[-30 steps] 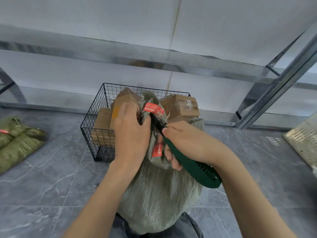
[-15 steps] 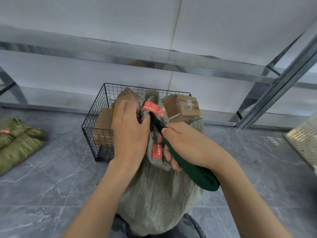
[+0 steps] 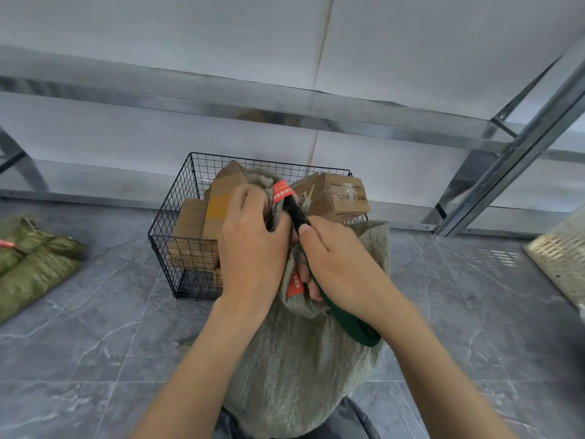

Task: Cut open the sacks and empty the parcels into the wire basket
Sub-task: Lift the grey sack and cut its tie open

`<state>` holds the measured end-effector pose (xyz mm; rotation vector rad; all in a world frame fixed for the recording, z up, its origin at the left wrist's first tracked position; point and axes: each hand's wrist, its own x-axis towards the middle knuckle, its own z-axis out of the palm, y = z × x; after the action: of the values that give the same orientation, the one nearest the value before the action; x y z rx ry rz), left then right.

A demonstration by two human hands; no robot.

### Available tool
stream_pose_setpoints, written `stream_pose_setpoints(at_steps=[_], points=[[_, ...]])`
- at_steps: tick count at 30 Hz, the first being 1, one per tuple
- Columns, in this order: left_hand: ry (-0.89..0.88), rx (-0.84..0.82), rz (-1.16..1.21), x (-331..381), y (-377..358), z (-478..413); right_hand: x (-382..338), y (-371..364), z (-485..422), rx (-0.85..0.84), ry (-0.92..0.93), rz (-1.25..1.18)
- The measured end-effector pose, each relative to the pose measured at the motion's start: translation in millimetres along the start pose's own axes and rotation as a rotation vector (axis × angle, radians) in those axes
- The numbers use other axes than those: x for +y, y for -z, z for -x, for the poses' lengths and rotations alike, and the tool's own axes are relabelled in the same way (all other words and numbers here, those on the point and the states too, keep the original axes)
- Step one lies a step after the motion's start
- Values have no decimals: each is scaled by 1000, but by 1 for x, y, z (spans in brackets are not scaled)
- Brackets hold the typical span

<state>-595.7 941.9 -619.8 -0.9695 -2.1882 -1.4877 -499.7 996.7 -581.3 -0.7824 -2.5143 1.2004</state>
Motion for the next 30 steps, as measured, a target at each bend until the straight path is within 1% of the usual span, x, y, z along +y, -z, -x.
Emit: stream_pose_setpoints(at_steps=[3,6,11,17,20,24,26,28,30], points=[[19,-133,12,-6,-1,-1,6,-2,-1,51,38,12],[62,-227,107,-7,0,-4,11,-4,-2,79,46,3],[78,-230,155,0,2,-5,13,-4,-7,68,52,-44],[-21,-288,114,-4,1,0,12,5,-16,67,54,-110],[24,-272,177,-3,-1,2,12,7,-17,48,63,-106],[154,-252,314,0,-2,2,13,10,-15,3,88,-123],[191,-276,375,-1,-3,1,14,9,-14,-12,100,-138],[190,-327,423,-2,-6,1,14,7,-13,-13,102,-158],[220,-338,457,-3,-10,1,15,5,-12,-1,105,-188]])
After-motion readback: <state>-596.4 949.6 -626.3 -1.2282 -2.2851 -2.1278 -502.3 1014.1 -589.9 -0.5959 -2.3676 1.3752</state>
